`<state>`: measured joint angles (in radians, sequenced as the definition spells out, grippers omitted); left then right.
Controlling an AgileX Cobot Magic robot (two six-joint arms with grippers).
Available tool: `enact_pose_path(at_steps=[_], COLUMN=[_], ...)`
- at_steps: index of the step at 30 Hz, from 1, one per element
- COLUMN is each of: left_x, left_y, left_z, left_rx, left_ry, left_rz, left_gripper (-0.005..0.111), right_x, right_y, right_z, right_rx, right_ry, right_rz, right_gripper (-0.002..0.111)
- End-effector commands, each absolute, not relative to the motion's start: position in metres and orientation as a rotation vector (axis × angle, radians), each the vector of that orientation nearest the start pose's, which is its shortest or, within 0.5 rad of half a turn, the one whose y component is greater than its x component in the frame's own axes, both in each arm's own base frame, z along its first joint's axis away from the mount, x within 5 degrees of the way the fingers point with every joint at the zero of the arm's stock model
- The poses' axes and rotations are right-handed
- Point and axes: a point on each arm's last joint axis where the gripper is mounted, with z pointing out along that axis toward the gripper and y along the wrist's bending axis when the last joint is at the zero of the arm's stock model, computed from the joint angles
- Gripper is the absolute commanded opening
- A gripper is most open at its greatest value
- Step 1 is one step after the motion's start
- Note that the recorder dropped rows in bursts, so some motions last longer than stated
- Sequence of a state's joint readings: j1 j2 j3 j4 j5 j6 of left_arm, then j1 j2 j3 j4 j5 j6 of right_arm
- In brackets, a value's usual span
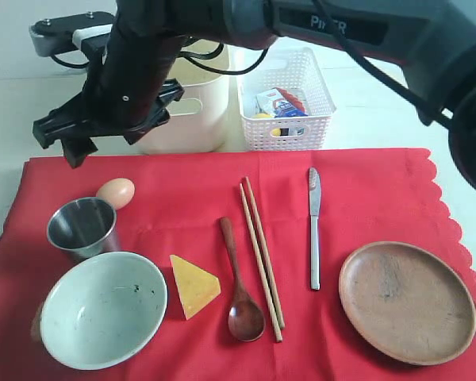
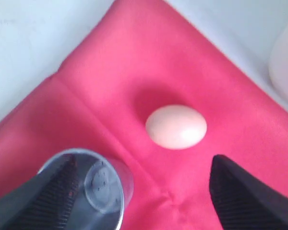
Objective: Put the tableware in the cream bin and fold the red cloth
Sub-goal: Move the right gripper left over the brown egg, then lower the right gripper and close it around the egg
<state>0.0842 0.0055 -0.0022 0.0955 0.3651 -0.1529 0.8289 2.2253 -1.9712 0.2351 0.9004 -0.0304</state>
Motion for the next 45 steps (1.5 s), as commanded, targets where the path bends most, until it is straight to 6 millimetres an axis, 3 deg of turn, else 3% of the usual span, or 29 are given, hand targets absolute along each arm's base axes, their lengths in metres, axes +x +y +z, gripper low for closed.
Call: enact_pose_path(at_steps=[1,5,20,31,35,45], left_x=[0.053,0.053,0.053,0.053,0.053,0.053], left_y=[0.007,0.007,0.007,0.007,0.007,0.007], left_z=[0.181,0.181,0.181,0.181,0.181,0.181], left_rx=[-0.161,-0.161,-0.161,-0.161,-0.161,-0.161], left_ry=[1.83,1.83,1.83,1.83,1.83,1.83], left_rz=[0.038,0.038,0.038,0.038,0.038,0.038], left_gripper=[0.075,0.075,0.075,0.075,0.075,0.075], right_x=[0.327,0.327,0.339,0.345,0.345,0.333], right_y=[0.384,0.391,0.392,0.398,0.398,0.407], right_z=[0.237,0.235,0.186,0.161,0.151,0.127], right_rx=[-0.931,-0.914,-0.873,-0.823,-0.829,-0.879], right_ry=[2.427,2.384,2.472,2.477,2.496,2.545], right_rz=[0.587,0.608,0.443,0.466,0.455,0.436], right_gripper=[0.073,0.073,0.079,0.082,0.09,0.09])
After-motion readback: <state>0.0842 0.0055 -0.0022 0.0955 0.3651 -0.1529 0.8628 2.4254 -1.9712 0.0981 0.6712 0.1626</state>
